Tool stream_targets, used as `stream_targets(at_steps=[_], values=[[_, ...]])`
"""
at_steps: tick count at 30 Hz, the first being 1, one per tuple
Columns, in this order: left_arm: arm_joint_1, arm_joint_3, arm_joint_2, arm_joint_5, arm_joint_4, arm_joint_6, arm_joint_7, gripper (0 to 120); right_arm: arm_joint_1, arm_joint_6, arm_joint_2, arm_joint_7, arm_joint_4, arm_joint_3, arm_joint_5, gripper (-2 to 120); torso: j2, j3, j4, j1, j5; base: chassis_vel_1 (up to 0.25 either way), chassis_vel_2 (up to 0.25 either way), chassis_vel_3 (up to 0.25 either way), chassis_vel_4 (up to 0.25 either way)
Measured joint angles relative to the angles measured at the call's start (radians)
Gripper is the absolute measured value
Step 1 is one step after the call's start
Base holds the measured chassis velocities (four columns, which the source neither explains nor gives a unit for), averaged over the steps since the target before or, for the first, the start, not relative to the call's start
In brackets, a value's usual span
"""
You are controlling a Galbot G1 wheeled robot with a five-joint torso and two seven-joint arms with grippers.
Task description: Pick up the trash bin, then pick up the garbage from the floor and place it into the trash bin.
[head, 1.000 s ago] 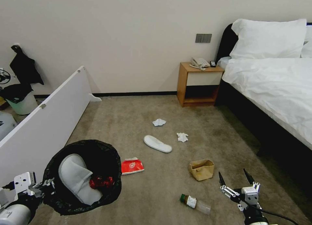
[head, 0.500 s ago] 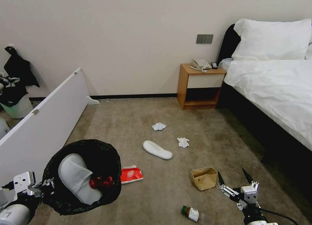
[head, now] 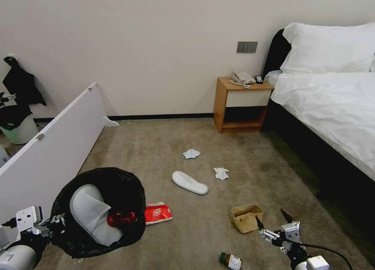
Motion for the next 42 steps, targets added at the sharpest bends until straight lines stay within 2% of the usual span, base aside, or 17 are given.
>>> stream_targets(at_steps=[9,18,23,31,33,42], values=[[0.008,-0.018,-0.001,-0.005,-0.01,0.0,-0.001,3,0.051,-0.053,-0.11,-0.095,-0.049,-0.038,0.032,100,0.0,0.0,0.0002,0.0,0.0,0.0,0.0,0.0,0.0],[0.013,-0.013,0.001,-0.006,-0.023,0.0,-0.002,3,0.061,-0.049,-0.153,-0.116,-0.07,-0.087,0.033,100,0.0,0.0,0.0,0.0,-0.0001,0.0,0.0,0.0,0.0],[0.027,-0.016,0.006,-0.005,-0.038,0.0,-0.007,3,0.073,-0.062,-0.188,-0.126,-0.08,-0.167,0.059,100,0.0,0.0,0.0,0.0,0.0,0.0,0.0,0.0,0.0],[0.034,-0.013,0.001,-0.001,-0.038,0.0,-0.014,3,0.116,-0.07,-0.195,-0.14,-0.095,-0.249,0.094,100,0.0,0.0,0.0002,0.0,0.0,0.0,0.0,0.0,0.0],[0.037,-0.007,-0.002,0.004,-0.039,0.0,-0.018,3,0.149,-0.072,-0.192,-0.147,-0.114,-0.315,0.107,100,0.0,0.0,0.0003,0.0,-0.0002,0.0,0.0,0.0,0.0],[0.047,-0.021,-0.004,0.004,-0.039,0.0,-0.021,3,0.211,-0.099,-0.195,-0.145,-0.188,-0.41,0.086,100,0.0,0.0,0.0003,0.0,-0.0002,0.0,0.0,0.0,0.0]])
